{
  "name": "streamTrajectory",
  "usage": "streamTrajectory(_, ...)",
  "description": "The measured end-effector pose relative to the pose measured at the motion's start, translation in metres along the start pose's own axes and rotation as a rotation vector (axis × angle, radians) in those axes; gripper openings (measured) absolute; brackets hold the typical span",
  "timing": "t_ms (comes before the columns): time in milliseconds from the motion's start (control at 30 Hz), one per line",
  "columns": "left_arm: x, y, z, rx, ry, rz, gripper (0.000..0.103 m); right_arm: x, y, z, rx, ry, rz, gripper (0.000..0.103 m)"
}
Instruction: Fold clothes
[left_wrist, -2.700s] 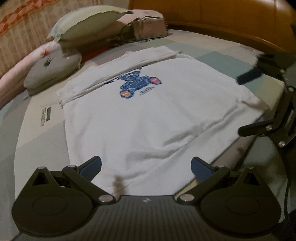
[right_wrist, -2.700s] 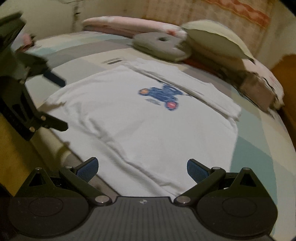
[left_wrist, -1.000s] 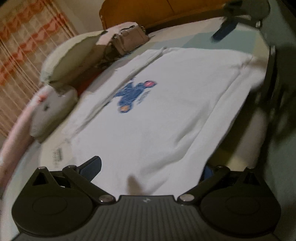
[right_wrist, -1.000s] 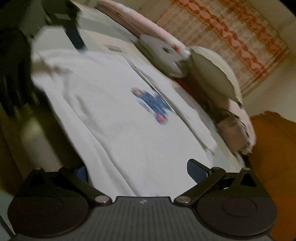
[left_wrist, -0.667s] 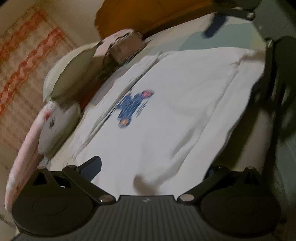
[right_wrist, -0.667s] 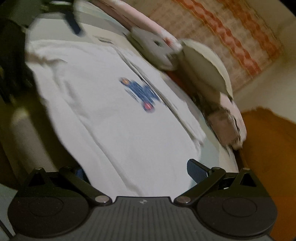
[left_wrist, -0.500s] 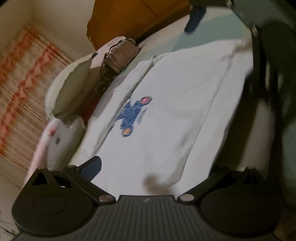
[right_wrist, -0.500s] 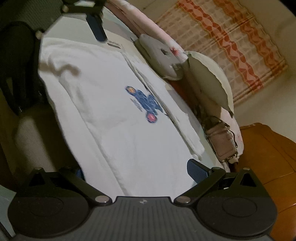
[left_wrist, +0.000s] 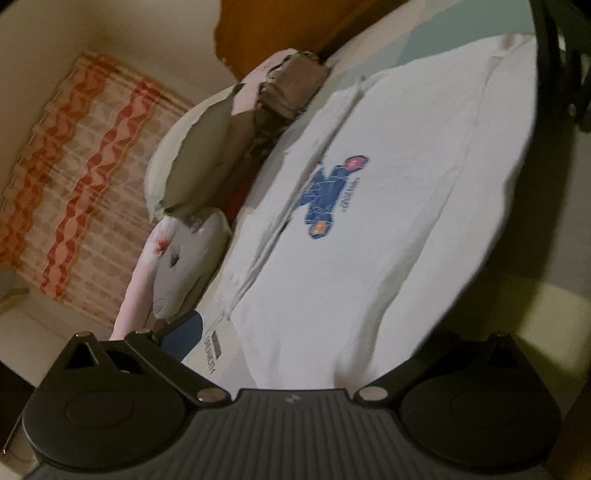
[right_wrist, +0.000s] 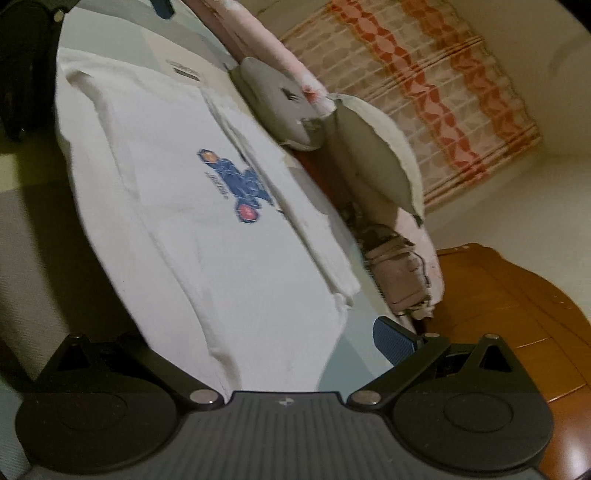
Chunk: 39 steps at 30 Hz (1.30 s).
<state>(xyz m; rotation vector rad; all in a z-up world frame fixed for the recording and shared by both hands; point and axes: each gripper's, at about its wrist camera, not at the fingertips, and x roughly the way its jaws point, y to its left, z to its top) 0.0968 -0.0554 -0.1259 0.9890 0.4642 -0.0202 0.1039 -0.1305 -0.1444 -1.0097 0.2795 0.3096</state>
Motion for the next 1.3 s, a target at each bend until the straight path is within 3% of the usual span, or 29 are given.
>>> streamTrajectory(233, 0.003, 0.011, 0.003, -0.029, -0.01, 0.021, 0.103, 0.005, 0.0, 0.005, 0.0, -0.009, -0.077, 0.103)
streamTrajectory(500, 0.012, 0.022, 0.006, 0.012, -0.03, 0.003, 0.103, 0.015, -0.01, 0.012, 0.007, 0.01, -0.054, 0.103)
streamTrajectory(733, 0.022, 0.037, 0.01, 0.002, -0.059, 0.021, 0.103, 0.028, -0.021, 0.024, -0.011, 0.01, -0.085, 0.103)
streamTrajectory(1033, 0.049, 0.064, 0.019, -0.051, -0.117, 0.047, 0.103, 0.056, -0.036, 0.039, -0.014, 0.025, -0.144, 0.103)
streamTrajectory(1300, 0.083, 0.082, 0.03, -0.077, -0.122, 0.069, 0.103, 0.092, -0.053, 0.051, 0.009, 0.03, -0.194, 0.103)
